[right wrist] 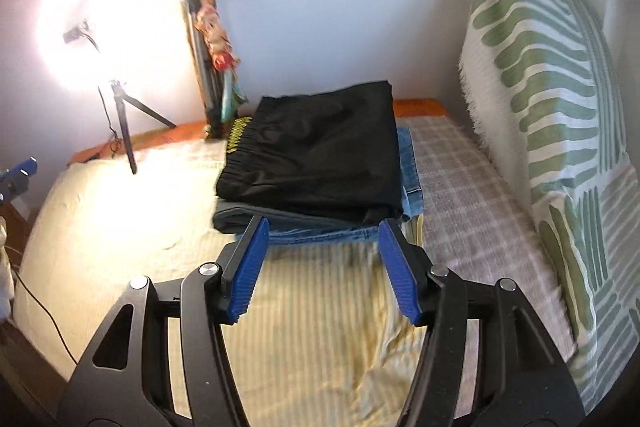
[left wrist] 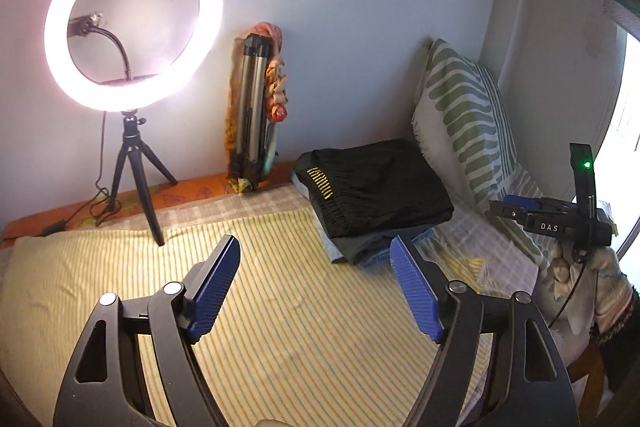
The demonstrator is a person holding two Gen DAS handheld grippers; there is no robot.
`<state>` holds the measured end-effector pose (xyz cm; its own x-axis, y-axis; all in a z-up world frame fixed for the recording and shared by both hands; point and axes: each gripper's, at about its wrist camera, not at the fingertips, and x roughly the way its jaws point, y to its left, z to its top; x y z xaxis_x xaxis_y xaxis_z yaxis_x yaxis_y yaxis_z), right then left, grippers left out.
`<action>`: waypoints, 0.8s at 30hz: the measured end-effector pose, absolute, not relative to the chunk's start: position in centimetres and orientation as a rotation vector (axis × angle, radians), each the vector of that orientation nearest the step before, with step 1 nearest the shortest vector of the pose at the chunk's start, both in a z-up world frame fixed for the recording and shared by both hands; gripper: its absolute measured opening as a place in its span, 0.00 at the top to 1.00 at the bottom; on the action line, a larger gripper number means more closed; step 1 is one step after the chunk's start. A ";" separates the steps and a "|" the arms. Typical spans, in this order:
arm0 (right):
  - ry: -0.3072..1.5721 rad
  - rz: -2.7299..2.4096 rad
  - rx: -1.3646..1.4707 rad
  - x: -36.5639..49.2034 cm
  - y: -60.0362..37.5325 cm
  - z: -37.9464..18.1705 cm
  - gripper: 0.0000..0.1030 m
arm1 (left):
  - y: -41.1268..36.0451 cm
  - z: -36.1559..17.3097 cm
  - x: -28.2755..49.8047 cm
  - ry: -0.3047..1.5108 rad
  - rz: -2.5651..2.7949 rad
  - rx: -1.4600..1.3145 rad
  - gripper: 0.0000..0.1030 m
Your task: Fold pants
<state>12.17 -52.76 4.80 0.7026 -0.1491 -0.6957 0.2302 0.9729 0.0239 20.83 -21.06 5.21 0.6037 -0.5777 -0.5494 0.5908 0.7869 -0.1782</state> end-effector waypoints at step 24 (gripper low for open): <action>0.547 -0.309 0.057 -1.1 -40.2 8.1 0.03 | -20.7 4.9 8.4 0.579 -0.549 0.049 0.02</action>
